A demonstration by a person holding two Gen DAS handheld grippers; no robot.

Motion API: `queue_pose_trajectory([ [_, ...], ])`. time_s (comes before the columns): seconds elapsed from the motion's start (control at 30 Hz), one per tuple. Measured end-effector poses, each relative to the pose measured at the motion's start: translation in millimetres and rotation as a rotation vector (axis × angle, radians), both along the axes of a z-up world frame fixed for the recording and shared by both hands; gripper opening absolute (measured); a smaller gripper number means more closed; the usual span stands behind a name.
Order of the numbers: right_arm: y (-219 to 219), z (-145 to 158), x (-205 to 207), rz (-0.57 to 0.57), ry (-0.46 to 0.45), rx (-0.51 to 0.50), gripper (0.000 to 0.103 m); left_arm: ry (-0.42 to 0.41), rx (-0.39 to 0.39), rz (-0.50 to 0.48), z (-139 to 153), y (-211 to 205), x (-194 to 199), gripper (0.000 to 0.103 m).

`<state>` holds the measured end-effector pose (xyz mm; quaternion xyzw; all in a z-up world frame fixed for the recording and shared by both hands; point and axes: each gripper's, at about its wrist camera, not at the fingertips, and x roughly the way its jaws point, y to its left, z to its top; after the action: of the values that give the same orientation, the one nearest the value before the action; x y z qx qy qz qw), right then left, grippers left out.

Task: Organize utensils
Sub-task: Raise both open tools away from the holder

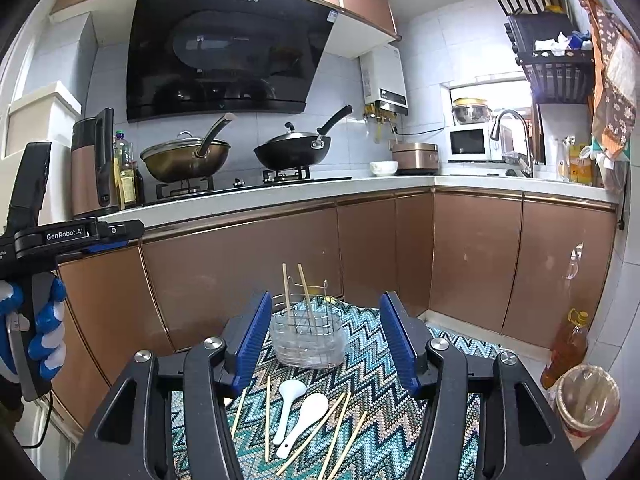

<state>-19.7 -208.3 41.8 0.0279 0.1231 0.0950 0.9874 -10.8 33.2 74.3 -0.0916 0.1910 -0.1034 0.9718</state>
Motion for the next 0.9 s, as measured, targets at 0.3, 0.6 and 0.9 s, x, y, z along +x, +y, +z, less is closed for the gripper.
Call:
queue_pose_trajectory([
  [0.3, 1.0, -2.8, -1.3, 0.001, 0.009, -0.008, 0.056, -0.005, -0.017, 0.0, 0.7, 3.1, -3.3, 0.05],
  [0.6, -1.9, -7.4, -0.9, -0.012, 0.023, -0.01, 0.057, 0.003, -0.026, -0.011, -2.8, 1.0, -0.7, 0.051],
  [0.9, -1.4, -11.0, 0.7, -0.027, 0.034, -0.026, 0.058, 0.007, -0.042, -0.019, -5.1, -1.1, 4.4, 0.051],
])
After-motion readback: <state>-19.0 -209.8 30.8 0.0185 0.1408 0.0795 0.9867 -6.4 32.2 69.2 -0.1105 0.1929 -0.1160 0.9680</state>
